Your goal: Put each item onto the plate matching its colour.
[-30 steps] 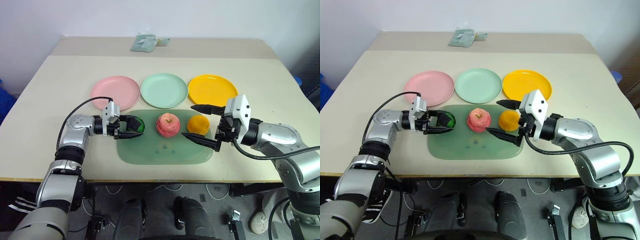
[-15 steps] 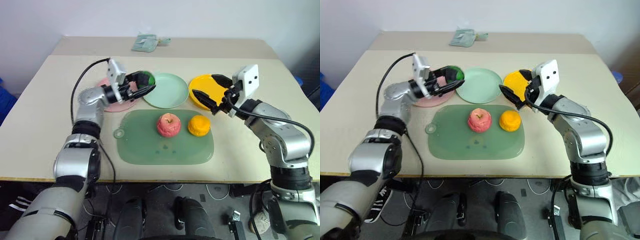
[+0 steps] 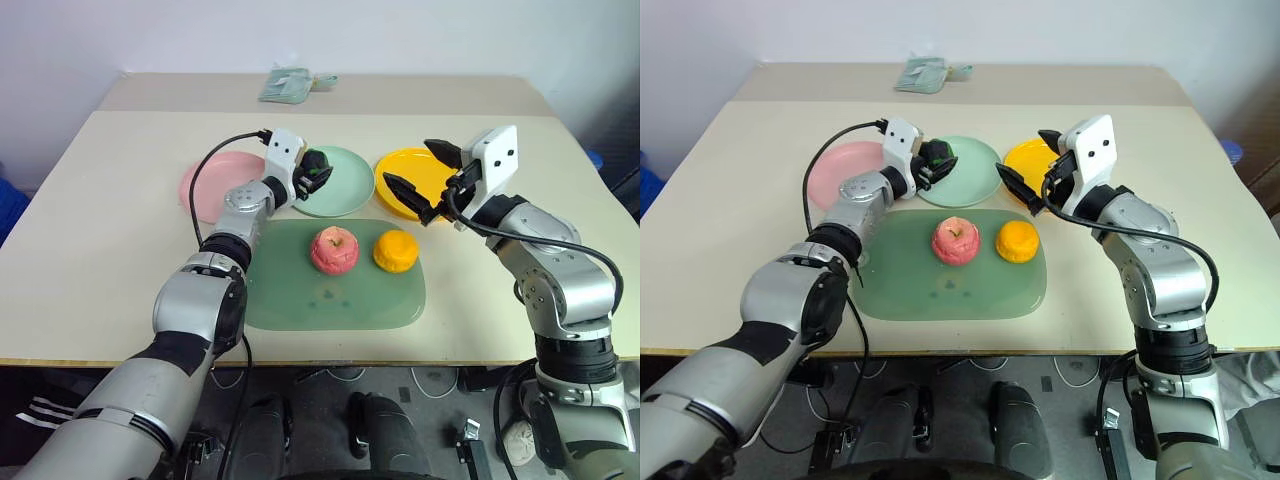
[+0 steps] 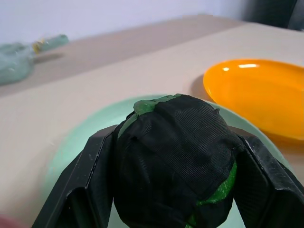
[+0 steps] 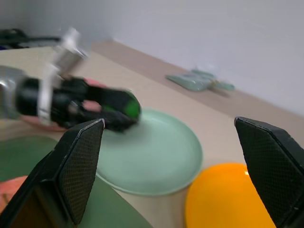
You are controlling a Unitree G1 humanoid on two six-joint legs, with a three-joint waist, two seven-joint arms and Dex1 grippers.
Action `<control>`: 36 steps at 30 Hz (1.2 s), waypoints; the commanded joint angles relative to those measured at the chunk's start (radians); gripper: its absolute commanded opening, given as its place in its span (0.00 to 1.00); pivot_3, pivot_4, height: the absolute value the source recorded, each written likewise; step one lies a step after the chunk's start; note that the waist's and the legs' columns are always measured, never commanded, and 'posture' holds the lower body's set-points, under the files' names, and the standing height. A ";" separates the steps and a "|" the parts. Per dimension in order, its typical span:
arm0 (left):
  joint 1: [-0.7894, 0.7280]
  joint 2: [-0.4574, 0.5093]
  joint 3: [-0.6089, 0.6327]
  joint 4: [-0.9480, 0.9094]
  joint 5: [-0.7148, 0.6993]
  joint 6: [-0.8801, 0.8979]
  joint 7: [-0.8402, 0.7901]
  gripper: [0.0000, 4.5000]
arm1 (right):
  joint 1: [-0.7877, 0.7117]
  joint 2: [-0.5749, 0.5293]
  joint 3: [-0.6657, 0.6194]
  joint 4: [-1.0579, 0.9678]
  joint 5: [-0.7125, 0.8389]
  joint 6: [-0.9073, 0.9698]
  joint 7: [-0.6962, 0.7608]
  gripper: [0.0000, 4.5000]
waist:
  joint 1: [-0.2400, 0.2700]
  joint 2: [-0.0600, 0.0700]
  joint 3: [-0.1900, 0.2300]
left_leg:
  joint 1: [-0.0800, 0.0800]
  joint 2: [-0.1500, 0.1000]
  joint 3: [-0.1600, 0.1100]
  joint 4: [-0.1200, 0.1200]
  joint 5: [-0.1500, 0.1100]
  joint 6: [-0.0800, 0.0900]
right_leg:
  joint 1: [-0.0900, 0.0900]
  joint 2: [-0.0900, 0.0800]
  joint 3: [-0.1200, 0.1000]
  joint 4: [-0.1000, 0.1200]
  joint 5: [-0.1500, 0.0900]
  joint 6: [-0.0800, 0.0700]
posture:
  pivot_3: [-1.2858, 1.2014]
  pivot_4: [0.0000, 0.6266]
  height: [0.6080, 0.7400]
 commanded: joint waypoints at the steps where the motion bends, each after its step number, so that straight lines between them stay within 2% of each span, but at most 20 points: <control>1: -0.035 0.002 0.009 -0.011 0.022 -0.029 0.032 0.99 | 0.017 -0.008 -0.033 -0.095 0.053 -0.004 0.030 1.00 | 0.000 0.000 0.000 | 0.000 0.000 0.000 0.000 0.000 0.000 | 0.000 0.000 0.000 0.000 0.000 0.000 | 0.52 0.24 1.00; 5: -0.040 0.006 0.008 -0.017 0.036 -0.077 0.018 0.99 | 0.028 -0.016 -0.024 -0.102 0.053 0.009 0.040 1.00 | 0.001 0.000 0.000 | 0.000 0.000 0.000 0.000 0.000 0.000 | 0.000 0.000 0.000 0.000 0.000 0.000 | 0.52 0.24 1.00; 7: -0.045 0.020 0.033 -0.024 0.007 -0.086 -0.049 0.99 | 0.026 -0.018 -0.017 -0.094 0.046 0.014 0.042 1.00 | 0.001 0.000 0.000 | 0.000 0.000 0.000 0.000 0.000 0.000 | 0.000 0.000 0.000 0.000 0.000 0.000 | 0.52 0.24 1.00; 15: 0.020 0.152 0.134 -0.120 -0.159 -0.088 -0.603 0.99 | 0.019 -0.024 0.040 -0.113 0.049 0.070 0.075 1.00 | -0.007 0.000 0.000 | 0.000 0.001 0.000 0.000 0.000 0.000 | 0.000 0.000 0.000 0.000 0.000 -0.001 | 0.52 0.24 1.00; 18: 0.111 0.236 0.146 -0.253 -0.261 0.052 -0.919 0.99 | 0.006 -0.025 0.060 -0.106 0.055 0.091 0.093 1.00 | -0.013 0.000 0.000 | 0.000 0.001 0.000 0.000 0.000 0.000 | 0.000 0.000 0.000 0.000 0.000 -0.001 | 0.52 0.24 1.00; 21: 0.204 0.278 0.130 -0.421 -0.344 0.236 -1.045 0.99 | -0.011 -0.020 0.054 -0.071 0.080 0.113 0.116 1.00 | -0.021 0.000 0.000 | 0.000 0.001 0.000 0.000 0.000 0.000 | 0.000 0.000 0.000 0.000 0.000 -0.001 | 0.52 0.24 1.00; 24: 0.300 0.310 0.074 -0.574 -0.342 0.351 -1.071 0.99 | -0.010 -0.043 0.069 -0.071 0.117 0.142 0.184 1.00 | -0.016 0.000 0.000 | 0.000 0.001 -0.001 0.001 0.000 0.000 | 0.001 0.000 0.000 0.001 0.000 -0.001 | 0.52 0.24 1.00; 30: 0.411 0.295 0.044 -0.787 -0.383 0.424 -1.038 0.99 | -0.028 -0.037 0.079 -0.049 0.093 0.126 0.190 1.00 | -0.018 0.000 0.000 | 0.000 0.000 -0.001 0.001 0.000 0.000 | 0.001 0.000 0.000 0.001 0.000 -0.001 | 0.52 0.24 1.00; 36: 0.473 0.210 -0.066 -0.844 -0.279 0.275 -0.929 0.99 | -0.006 -0.067 0.064 -0.060 0.087 0.114 0.208 1.00 | -0.015 0.000 0.000 | 0.000 0.000 -0.001 0.001 0.000 0.000 | 0.001 -0.001 0.000 0.001 0.000 -0.001 | 0.52 0.24 1.00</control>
